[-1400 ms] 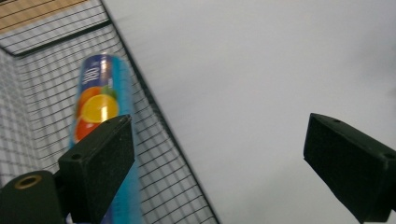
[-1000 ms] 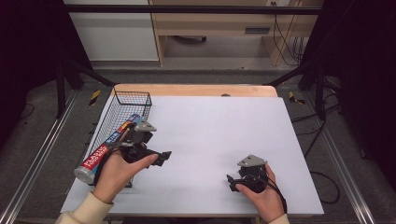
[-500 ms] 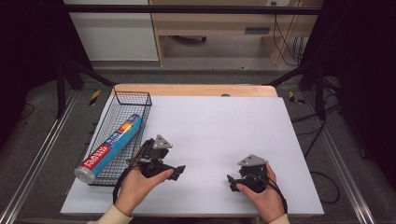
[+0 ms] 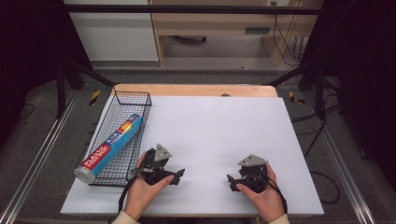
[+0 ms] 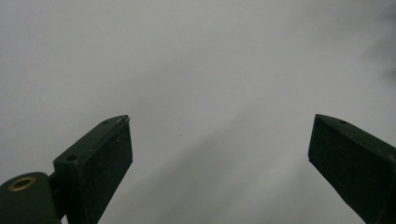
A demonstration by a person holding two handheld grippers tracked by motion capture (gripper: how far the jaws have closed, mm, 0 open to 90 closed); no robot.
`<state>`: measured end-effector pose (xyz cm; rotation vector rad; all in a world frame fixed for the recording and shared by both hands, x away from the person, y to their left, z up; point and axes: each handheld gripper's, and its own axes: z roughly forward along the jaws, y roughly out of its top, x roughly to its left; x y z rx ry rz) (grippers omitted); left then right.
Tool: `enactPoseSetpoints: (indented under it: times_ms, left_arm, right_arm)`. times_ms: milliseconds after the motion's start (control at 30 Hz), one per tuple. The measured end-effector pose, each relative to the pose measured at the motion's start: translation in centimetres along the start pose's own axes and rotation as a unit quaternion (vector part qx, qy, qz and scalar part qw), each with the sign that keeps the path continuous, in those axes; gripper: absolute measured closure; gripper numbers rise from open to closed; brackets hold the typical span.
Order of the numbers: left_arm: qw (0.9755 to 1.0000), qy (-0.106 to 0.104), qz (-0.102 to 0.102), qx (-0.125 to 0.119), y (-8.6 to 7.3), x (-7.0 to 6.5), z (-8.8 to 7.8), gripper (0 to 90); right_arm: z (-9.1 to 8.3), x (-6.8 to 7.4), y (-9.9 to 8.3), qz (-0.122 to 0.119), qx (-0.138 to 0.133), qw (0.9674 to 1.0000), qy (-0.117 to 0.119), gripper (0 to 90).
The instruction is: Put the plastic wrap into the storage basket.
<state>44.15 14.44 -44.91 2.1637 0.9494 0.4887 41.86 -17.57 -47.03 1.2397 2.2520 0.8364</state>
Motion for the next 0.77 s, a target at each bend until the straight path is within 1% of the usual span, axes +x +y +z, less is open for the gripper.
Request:
enactPoseSetpoints:
  times_ms: [33,67,100,133,167,200,333,467,500,600,667,767]
  left_arm:
    - [1.0000,0.000,0.000,0.000,0.0,0.0,0.0,6.1]
    - [1.0000,0.003,0.007,-0.001,-0.4,0.0,0.1,6.0]
    - [1.0000,0.003,0.007,-0.001,-0.4,0.0,0.1,5.9]
    - [1.0000,0.004,0.007,-0.002,-0.6,0.1,0.1,5.9]
    - [0.9999,0.007,0.011,-0.003,-0.8,0.1,0.1,5.9]
    - [0.9998,0.010,0.016,-0.002,-1.1,0.1,0.1,5.8]
    - [0.9998,0.011,0.017,-0.003,-1.5,0.1,0.2,5.8]
    - [0.9997,0.016,0.013,-0.011,-2.0,0.1,0.3,5.8]
    - [0.9997,0.016,0.015,-0.009,-2.1,0.1,0.2,5.8]
    - [0.9994,0.022,0.020,-0.014,-2.2,-0.2,-0.1,5.9]
    - [0.9993,0.027,0.009,-0.025,-2.5,-0.5,-0.4,6.0]
    - [0.9992,0.029,0.015,-0.023,-2.6,-0.7,-0.4,6.0]
  right_arm:
    - [0.0,0.0,0.0,0.000,0.000,1.0000,0.000,10.3]
    - [0.1,0.0,0.0,-0.007,0.000,1.0000,-0.002,10.3]
    - [0.1,0.0,0.0,-0.007,0.000,1.0000,-0.002,10.3]
    - [0.0,0.1,0.0,0.002,0.003,1.0000,0.002,10.3]
    - [0.1,0.0,0.0,-0.005,0.001,1.0000,-0.002,10.3]
    - [0.1,0.0,0.0,-0.005,0.001,1.0000,-0.003,10.3]
    - [0.1,0.1,0.0,-0.005,0.000,1.0000,-0.003,10.3]
    - [0.1,0.0,0.0,-0.010,-0.002,0.9999,-0.003,10.4]
    - [0.1,0.0,0.1,-0.011,-0.002,0.9999,-0.003,10.3]
    - [0.1,0.1,0.1,-0.008,-0.003,1.0000,-0.003,10.3]
    - [0.1,0.1,0.1,-0.013,-0.003,0.9999,-0.005,10.4]
    - [0.0,0.1,0.2,-0.015,-0.005,0.9999,-0.004,10.4]
